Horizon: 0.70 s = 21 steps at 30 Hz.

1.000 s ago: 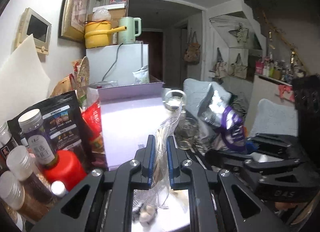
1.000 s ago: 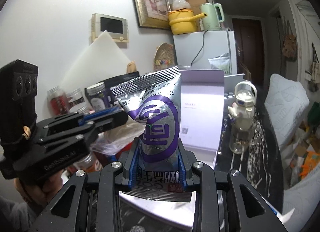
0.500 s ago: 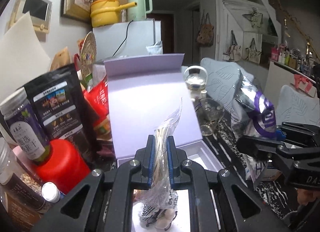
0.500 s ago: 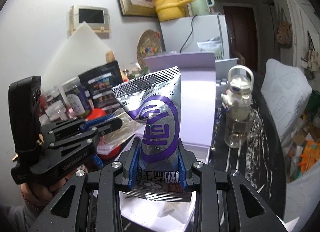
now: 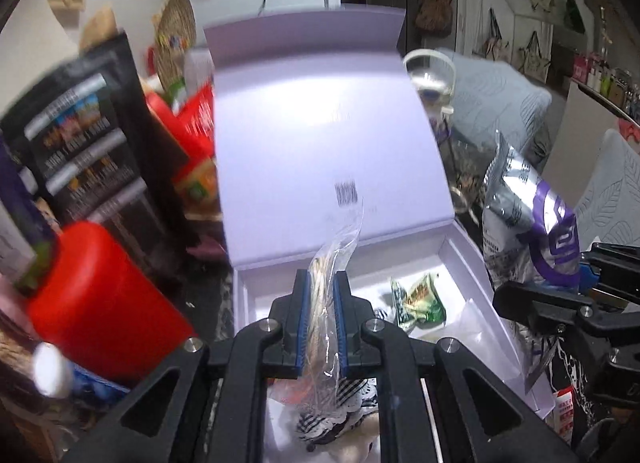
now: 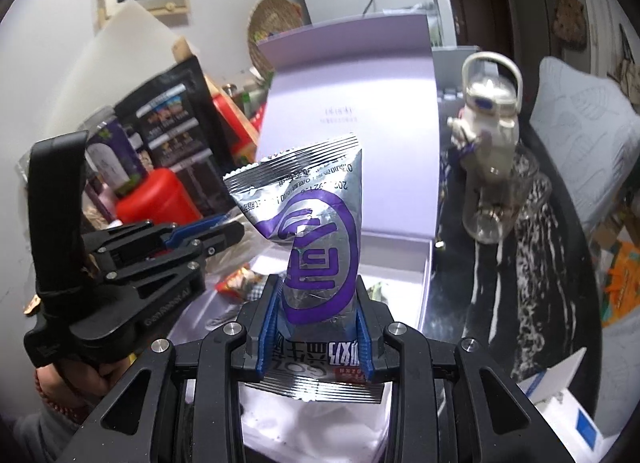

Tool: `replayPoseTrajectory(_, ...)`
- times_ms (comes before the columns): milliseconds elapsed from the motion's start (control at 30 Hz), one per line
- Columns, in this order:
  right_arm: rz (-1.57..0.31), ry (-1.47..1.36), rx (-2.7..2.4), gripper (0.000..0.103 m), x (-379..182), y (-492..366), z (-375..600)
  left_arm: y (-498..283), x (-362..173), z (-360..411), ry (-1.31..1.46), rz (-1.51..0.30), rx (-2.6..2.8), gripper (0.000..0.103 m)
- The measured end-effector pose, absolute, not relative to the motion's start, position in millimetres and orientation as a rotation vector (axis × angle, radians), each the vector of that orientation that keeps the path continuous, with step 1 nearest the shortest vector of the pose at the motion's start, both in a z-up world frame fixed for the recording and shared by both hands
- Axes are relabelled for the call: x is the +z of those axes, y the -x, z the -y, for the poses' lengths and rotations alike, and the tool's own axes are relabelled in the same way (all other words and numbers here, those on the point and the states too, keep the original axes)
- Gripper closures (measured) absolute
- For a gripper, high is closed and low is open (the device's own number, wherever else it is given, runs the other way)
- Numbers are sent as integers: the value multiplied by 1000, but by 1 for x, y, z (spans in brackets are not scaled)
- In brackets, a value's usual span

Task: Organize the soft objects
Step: 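Open the left tool to drop the cord bag while the right tool releases the snack bag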

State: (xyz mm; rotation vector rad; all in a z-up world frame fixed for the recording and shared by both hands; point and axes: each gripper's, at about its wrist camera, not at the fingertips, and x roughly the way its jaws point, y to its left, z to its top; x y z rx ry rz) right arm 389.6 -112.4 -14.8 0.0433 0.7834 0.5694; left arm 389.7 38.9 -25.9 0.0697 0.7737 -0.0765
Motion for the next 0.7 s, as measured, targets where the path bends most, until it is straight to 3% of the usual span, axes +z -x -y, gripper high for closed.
replayPoseTrajectory(700,-950,-15,490,70,-71,-424,109,-406,-62,-26,-86,-907,-88,90)
